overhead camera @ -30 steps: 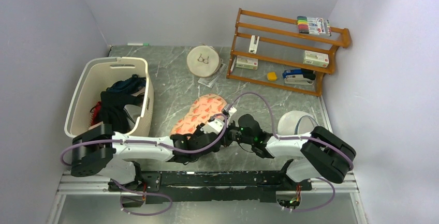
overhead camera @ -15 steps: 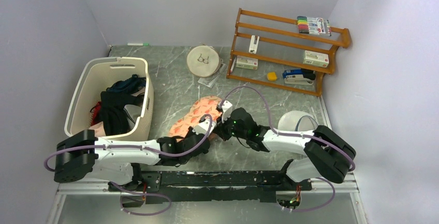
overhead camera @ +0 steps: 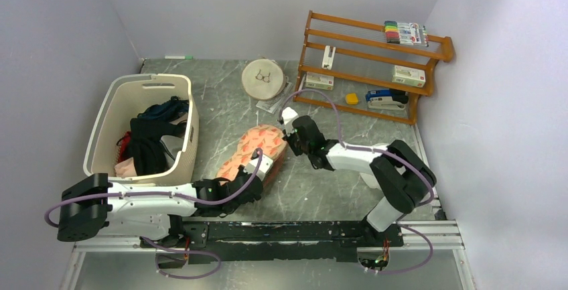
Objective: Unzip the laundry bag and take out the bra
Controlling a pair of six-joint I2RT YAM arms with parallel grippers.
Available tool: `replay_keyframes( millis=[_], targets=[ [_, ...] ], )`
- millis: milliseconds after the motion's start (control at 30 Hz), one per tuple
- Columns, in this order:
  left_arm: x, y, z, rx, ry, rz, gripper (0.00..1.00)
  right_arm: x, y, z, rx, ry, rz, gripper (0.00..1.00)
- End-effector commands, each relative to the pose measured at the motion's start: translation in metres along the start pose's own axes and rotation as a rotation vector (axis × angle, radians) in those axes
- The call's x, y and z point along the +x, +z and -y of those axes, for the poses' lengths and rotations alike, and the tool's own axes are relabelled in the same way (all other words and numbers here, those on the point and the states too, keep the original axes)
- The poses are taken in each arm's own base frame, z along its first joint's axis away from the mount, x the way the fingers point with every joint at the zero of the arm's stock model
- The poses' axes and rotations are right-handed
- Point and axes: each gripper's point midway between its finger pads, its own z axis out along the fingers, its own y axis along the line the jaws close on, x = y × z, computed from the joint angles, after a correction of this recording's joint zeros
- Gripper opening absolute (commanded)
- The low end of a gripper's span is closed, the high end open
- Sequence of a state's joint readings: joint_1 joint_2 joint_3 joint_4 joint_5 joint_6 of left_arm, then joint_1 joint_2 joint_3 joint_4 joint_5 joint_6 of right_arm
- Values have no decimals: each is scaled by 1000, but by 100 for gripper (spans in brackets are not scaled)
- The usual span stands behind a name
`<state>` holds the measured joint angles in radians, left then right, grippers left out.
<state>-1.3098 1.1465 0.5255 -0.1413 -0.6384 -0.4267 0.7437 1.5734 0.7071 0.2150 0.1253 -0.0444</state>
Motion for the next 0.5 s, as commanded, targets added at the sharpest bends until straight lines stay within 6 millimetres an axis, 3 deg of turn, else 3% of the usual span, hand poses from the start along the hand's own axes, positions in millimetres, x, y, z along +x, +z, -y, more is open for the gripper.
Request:
replay_keyframes(
  millis=[0,167,367,467],
  targets=[
    [2,-2,10,58,-17,-5,7,-2,16,55,142,-111,-35,0],
    [5,-1,11,58,-22,-20,7,-11,36,75,129,-170,9,0],
    [8,1,10,34,-34,-37,7,-21,38,55,0,-167,36,0],
    [7,3,12,34,-22,-46,16,-19,24,41,-55,-93,44,0]
  ],
)
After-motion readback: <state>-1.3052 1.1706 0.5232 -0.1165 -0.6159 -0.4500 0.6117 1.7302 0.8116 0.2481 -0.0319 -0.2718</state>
